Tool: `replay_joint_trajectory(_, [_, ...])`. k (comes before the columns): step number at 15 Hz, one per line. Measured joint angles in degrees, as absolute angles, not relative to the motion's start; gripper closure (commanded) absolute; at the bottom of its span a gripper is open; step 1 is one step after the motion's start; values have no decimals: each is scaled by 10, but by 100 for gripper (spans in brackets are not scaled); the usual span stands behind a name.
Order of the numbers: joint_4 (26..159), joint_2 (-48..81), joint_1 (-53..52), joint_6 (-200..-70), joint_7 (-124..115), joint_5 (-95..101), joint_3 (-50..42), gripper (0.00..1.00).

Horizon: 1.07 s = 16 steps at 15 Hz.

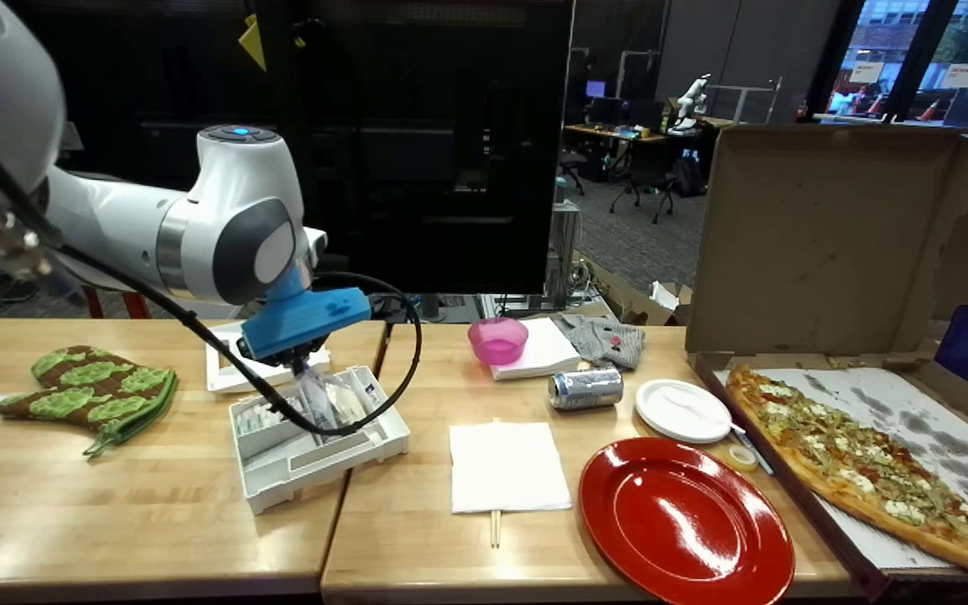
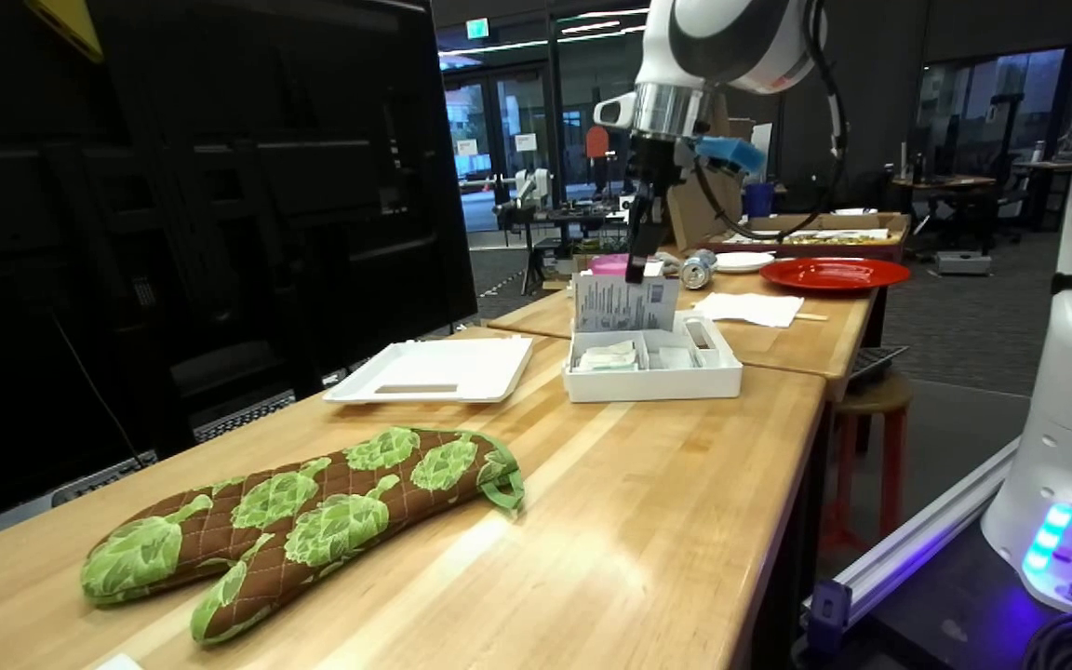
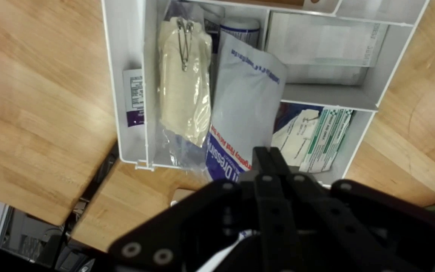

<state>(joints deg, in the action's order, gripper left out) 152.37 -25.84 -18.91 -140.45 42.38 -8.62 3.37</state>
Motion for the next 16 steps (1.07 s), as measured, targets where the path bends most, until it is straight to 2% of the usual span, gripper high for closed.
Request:
replay_joint_trajectory(9, [1530,-359,-190,-1375,425,-86,2,100])
replay_joint_trajectory(16, [1504,-377,-187,-1345,425,-86,-63,100])
